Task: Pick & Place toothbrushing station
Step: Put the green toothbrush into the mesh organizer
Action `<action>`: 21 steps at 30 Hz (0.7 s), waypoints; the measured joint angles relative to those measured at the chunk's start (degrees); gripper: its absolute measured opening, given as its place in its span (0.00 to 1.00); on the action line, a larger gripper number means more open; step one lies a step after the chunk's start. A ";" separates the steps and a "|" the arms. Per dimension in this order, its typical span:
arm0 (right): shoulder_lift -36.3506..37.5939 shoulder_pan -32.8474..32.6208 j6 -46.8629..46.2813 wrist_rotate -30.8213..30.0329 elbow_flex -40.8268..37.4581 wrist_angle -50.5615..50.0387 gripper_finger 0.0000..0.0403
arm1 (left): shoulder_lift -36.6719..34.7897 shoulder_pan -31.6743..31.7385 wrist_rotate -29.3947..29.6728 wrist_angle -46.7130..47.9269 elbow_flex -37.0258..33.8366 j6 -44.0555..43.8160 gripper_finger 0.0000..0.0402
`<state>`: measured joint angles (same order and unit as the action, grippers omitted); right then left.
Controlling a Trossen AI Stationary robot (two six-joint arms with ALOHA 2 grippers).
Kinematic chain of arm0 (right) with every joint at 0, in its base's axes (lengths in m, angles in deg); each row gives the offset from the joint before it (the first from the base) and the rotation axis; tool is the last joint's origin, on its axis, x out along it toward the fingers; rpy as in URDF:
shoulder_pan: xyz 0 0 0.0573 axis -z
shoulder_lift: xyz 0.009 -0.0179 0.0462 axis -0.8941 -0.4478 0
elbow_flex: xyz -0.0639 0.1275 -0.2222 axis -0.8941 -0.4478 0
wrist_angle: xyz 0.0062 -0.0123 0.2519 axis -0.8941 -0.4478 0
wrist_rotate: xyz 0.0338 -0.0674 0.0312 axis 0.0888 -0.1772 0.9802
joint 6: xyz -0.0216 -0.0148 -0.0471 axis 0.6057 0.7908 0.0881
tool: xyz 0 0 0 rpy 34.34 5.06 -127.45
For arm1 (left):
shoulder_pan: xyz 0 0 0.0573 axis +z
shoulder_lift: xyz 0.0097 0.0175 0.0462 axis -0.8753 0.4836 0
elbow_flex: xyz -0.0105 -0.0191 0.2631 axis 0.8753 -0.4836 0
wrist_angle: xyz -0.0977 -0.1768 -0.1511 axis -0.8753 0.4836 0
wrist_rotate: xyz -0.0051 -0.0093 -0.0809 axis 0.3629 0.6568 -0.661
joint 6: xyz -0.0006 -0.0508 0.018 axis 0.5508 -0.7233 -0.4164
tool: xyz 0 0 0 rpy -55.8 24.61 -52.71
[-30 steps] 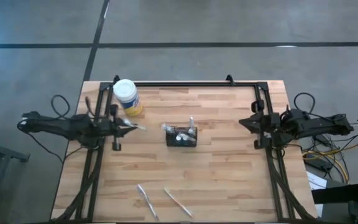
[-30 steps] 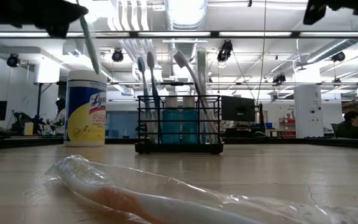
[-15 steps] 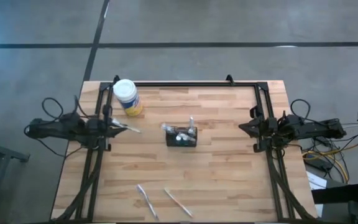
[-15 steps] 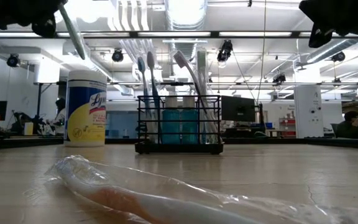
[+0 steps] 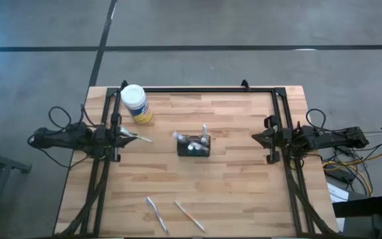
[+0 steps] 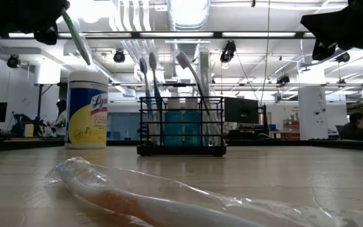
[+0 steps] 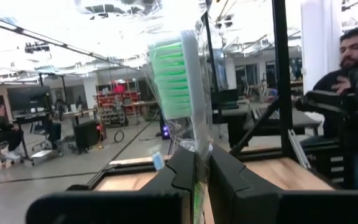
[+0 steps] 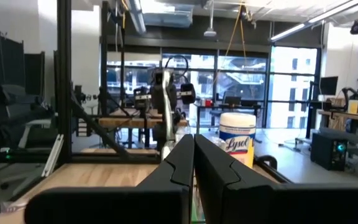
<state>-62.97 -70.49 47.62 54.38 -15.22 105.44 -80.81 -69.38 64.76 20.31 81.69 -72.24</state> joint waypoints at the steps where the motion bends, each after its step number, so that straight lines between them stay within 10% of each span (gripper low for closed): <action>1: -0.05 0.00 -0.01 0.00 0.00 0.02 0.02 | 0.55 0.00 0.02 -1.02 -0.02 -0.03 0.05; 21: -0.02 0.00 3.33 0.07 0.00 2.03 0.02 | 41.07 -0.02 -4.05 -23.71 10.05 0.90 0.05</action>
<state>-62.99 -70.49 50.95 54.45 -15.22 107.47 -39.74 -69.40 60.71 -3.41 91.75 -71.34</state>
